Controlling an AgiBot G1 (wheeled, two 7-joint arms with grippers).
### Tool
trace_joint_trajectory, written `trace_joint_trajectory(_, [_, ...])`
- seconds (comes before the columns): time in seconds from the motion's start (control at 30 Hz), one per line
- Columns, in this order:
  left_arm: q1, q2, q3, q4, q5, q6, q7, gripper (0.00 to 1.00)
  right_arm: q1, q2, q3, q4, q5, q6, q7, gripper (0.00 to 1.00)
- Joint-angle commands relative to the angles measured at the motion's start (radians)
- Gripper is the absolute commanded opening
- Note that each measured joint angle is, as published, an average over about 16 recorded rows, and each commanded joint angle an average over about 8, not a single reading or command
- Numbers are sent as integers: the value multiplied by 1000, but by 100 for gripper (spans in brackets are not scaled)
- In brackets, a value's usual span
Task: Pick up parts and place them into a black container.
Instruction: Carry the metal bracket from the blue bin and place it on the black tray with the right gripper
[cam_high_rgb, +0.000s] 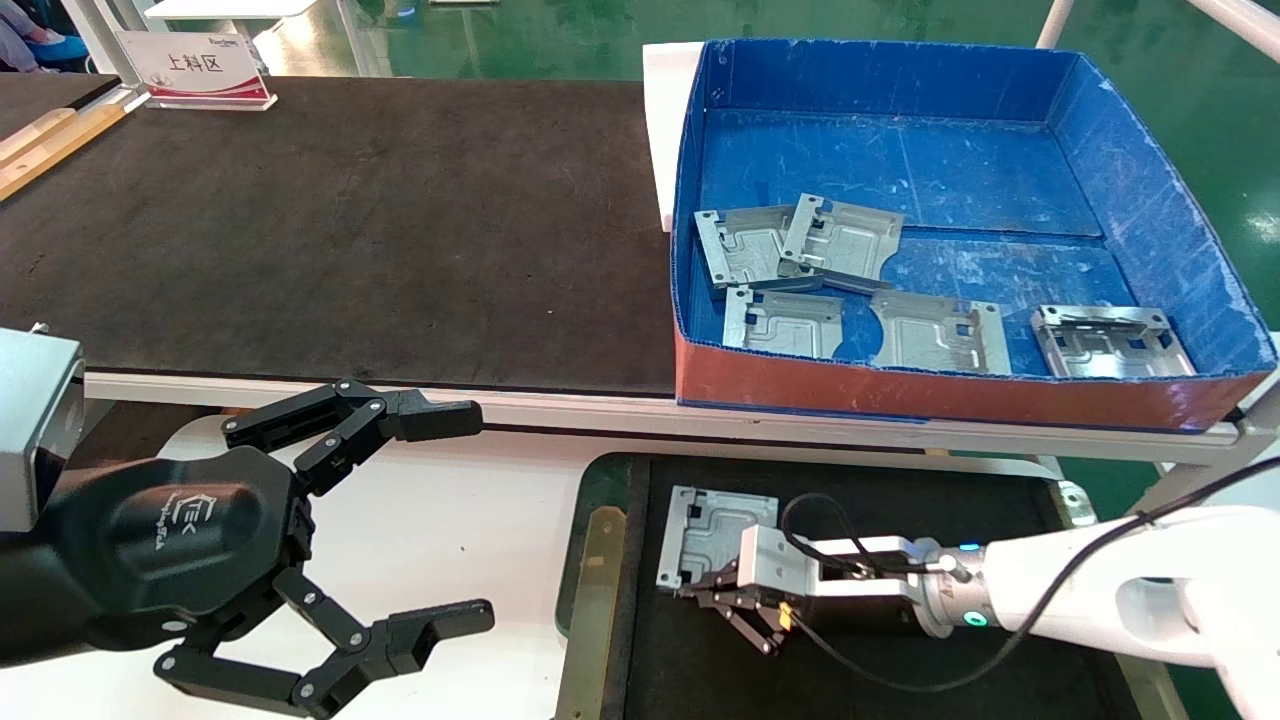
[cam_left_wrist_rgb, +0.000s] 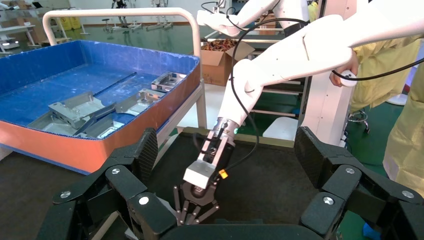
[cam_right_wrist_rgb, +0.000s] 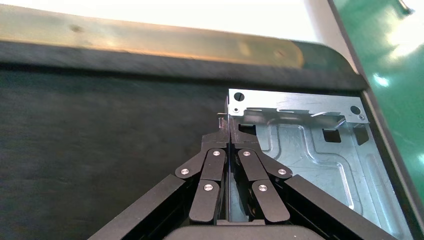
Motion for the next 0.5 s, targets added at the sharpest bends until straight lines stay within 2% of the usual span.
trace_joint_trajectory(0.03, [0, 0, 0, 0, 0, 0, 0, 100, 1, -9, 0, -10, 0, 23, -3, 0])
trace_joint_trajectory(0.23, [0, 0, 0, 0, 0, 0, 0, 100, -2, -26, 2, -19, 3, 65, -5, 0])
trace_joint_trajectory(0.5, [0, 0, 0, 0, 0, 0, 0, 100, 0, -30, 6, -13, 8, 37, 4, 0])
